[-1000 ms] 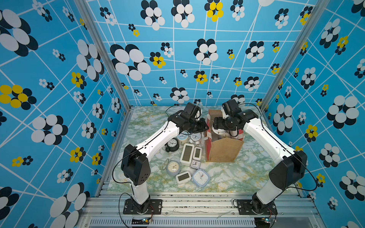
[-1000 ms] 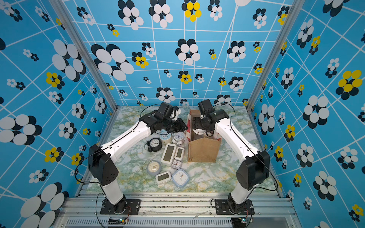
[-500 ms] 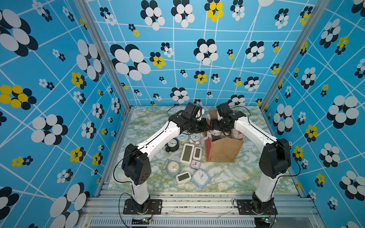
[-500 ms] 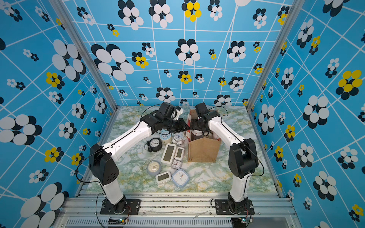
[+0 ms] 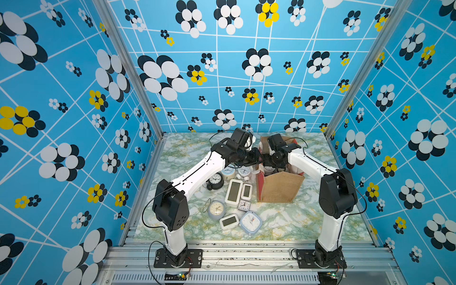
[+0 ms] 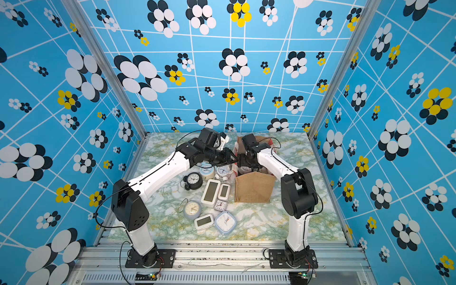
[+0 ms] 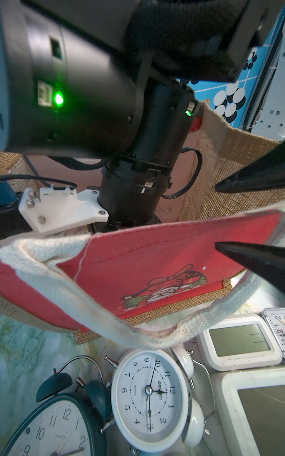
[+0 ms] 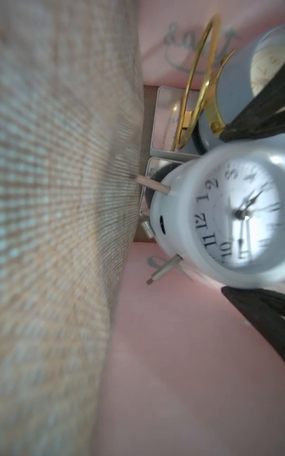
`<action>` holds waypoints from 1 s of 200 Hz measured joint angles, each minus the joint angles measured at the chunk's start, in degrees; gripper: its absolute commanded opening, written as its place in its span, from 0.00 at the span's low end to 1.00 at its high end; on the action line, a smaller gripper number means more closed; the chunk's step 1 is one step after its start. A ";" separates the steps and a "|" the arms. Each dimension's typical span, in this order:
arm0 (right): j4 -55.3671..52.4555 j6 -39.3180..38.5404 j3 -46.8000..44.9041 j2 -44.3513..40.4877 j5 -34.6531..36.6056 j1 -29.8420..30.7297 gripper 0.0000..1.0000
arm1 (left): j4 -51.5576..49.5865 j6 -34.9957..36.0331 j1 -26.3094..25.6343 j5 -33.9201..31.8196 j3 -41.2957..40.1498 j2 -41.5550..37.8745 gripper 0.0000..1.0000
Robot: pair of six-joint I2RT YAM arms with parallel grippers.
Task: Put the alarm clock into the canvas bag
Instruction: Place the alarm at the canvas bag, then adjust the canvas bag at the center of the board.
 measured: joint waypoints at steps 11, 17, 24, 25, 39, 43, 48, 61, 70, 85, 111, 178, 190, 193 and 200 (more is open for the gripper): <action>-1.03 -0.17 0.00 -1.22 0.13 -0.04 0.95 | -0.76 0.26 0.00 0.02 0.42 0.44 0.36; -1.92 -0.17 0.33 -2.14 0.33 -0.07 0.94 | -0.98 0.33 0.00 0.02 0.63 0.66 0.36; -2.49 -0.20 0.74 -3.48 0.39 -0.09 0.94 | -1.11 0.46 0.00 0.04 0.68 0.85 0.36; -2.54 -0.20 0.79 -3.67 0.39 -0.09 0.94 | -1.14 0.48 0.00 0.04 0.68 0.87 0.36; -3.52 -0.24 1.86 -6.97 0.87 -0.09 0.93 | -1.66 0.74 0.00 0.04 0.92 1.25 0.33; -3.80 -0.26 2.10 -7.87 1.03 -0.09 0.93 | -1.84 0.90 0.00 0.07 1.16 1.44 0.32; -4.20 -0.42 2.45 -9.18 1.33 -0.09 0.92 | -1.99 0.92 0.00 0.07 1.44 1.73 0.32; -5.57 -0.79 3.39 -12.74 2.12 -0.15 0.90 | -2.05 1.14 0.00 0.04 1.97 2.40 0.30; -6.51 -1.07 3.93 -14.91 2.75 -0.20 0.89 | -2.12 1.29 0.00 0.07 2.34 2.78 0.27; -8.39 -1.66 4.52 -18.38 3.91 -0.87 0.84 | -2.32 1.38 0.00 0.09 2.84 3.28 0.21; -11.80 -2.38 4.24 -23.56 6.60 -4.22 0.79 | -2.69 1.77 0.00 0.13 3.76 3.67 0.14; -12.83 -4.15 -7.19 -28.89 0.07 -14.95 0.36 | -3.58 1.81 0.00 0.50 4.28 3.67 0.04; -12.83 -4.31 -7.78 -28.41 -1.70 -15.32 0.26 | -3.63 1.84 0.00 0.68 4.35 3.67 0.04; -12.83 -4.76 -7.78 -28.26 -2.14 -15.41 0.23 | -3.67 1.79 0.00 0.72 4.39 3.67 0.03; -12.74 -4.90 -7.78 -28.11 -2.86 -15.47 0.16 | -3.72 1.81 0.00 0.92 4.39 3.67 0.02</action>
